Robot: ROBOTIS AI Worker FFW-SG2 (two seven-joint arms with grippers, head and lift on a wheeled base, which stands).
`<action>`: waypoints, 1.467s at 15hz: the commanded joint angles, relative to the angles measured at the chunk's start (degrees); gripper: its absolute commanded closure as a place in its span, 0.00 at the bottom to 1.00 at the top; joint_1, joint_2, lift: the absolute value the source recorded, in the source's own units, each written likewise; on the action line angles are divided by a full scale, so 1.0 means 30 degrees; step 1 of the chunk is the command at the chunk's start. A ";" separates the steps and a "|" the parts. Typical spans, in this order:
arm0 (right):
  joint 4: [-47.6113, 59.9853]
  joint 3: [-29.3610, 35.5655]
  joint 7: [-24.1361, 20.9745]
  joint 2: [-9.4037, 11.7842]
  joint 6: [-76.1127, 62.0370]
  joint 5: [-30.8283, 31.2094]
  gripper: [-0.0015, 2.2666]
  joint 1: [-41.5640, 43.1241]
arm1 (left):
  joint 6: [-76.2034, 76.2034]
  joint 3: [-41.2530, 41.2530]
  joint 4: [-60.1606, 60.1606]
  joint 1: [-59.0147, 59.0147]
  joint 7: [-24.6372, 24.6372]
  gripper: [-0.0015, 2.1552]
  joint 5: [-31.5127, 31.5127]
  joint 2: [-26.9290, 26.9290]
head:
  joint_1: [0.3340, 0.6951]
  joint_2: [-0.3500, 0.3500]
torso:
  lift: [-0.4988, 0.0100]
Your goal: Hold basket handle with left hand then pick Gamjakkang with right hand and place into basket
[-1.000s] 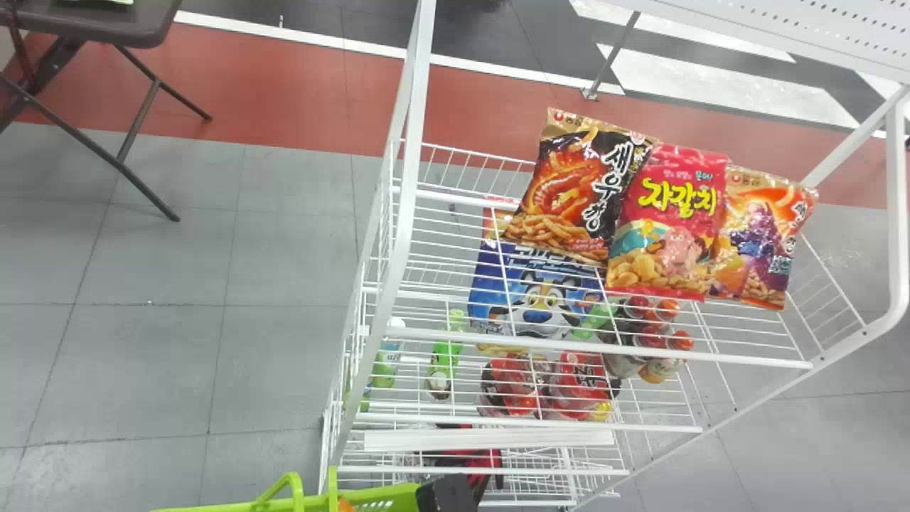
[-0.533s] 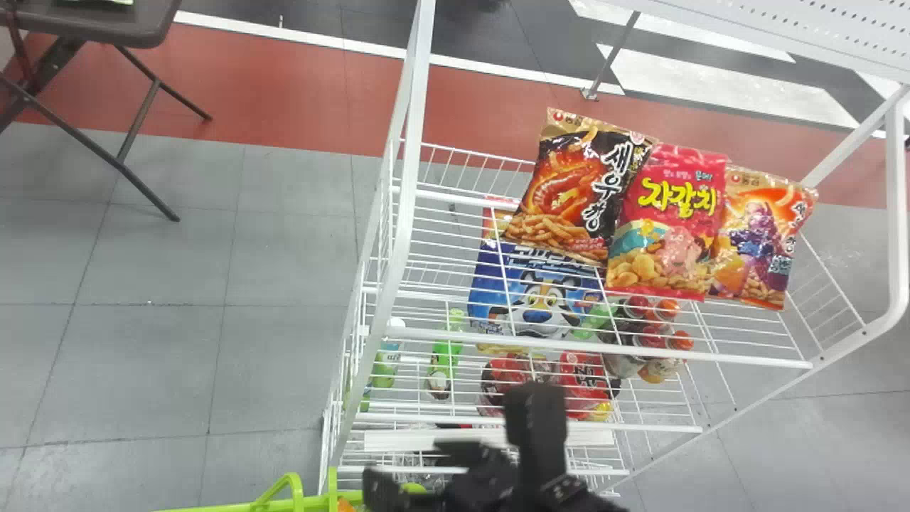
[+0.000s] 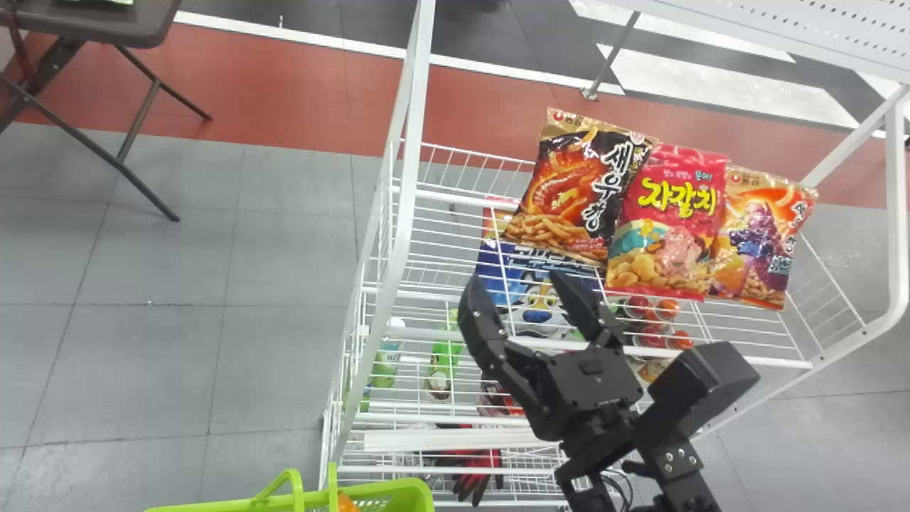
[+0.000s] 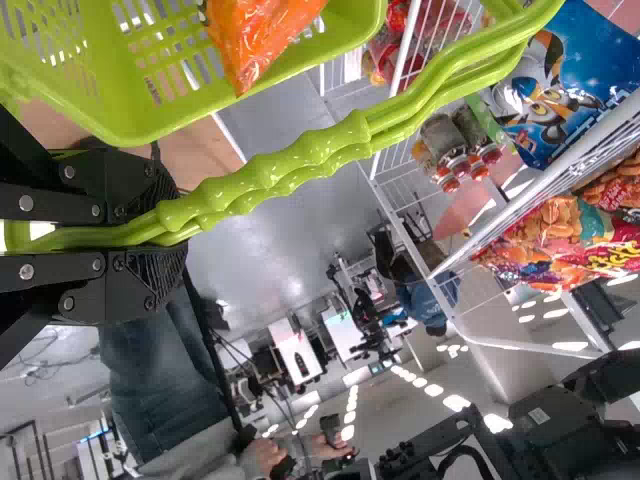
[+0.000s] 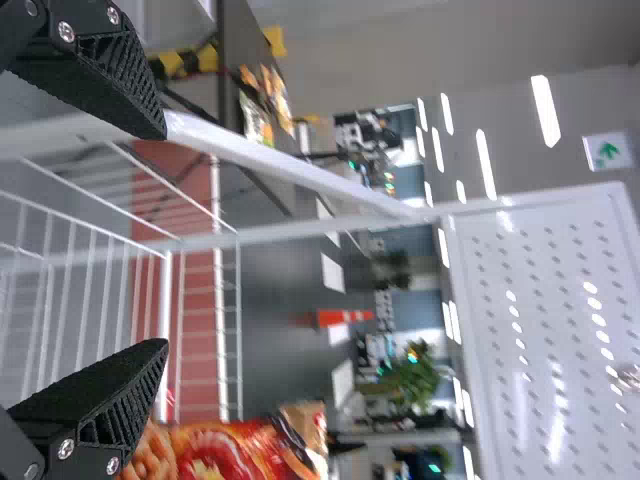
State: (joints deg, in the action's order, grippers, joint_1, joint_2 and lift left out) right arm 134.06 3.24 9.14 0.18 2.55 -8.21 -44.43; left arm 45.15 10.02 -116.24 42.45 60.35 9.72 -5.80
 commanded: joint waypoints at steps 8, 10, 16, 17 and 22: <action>-0.2207 0.0559 -0.1260 -0.0078 -0.2268 0.1008 0.03 0.0251 | -0.0121 0.0000 0.0017 0.0000 0.0097 1.00 0.0011 -0.0030 | 1.00 0.00 | 0.94; -0.2207 0.0559 -0.1260 -0.0078 -0.2327 0.0978 0.03 0.0310 | -0.0121 0.0000 -0.0012 0.0000 0.0097 1.00 0.0011 -0.0060 | 1.00 0.00 | 0.94; -0.2412 0.0676 -0.1172 -0.0078 -0.2268 0.0773 0.03 0.0398 | -0.0063 0.0000 -0.0012 0.0029 0.0156 1.00 0.0011 -0.0118 | 1.00 0.00 | 0.94; -0.2412 0.0647 -0.1172 -0.0078 -0.2268 0.0773 0.03 0.0398 | -0.0063 0.0000 -0.0012 0.0029 0.0156 1.00 0.0011 -0.0118 | 1.00 0.00 | 0.94; -0.2441 0.0676 -0.1025 -0.0078 -0.2268 0.0656 0.04 0.0456 | -0.0063 -0.0029 -0.0100 0.0058 0.0156 1.00 0.0011 -0.0147 | 1.00 0.00 | 0.94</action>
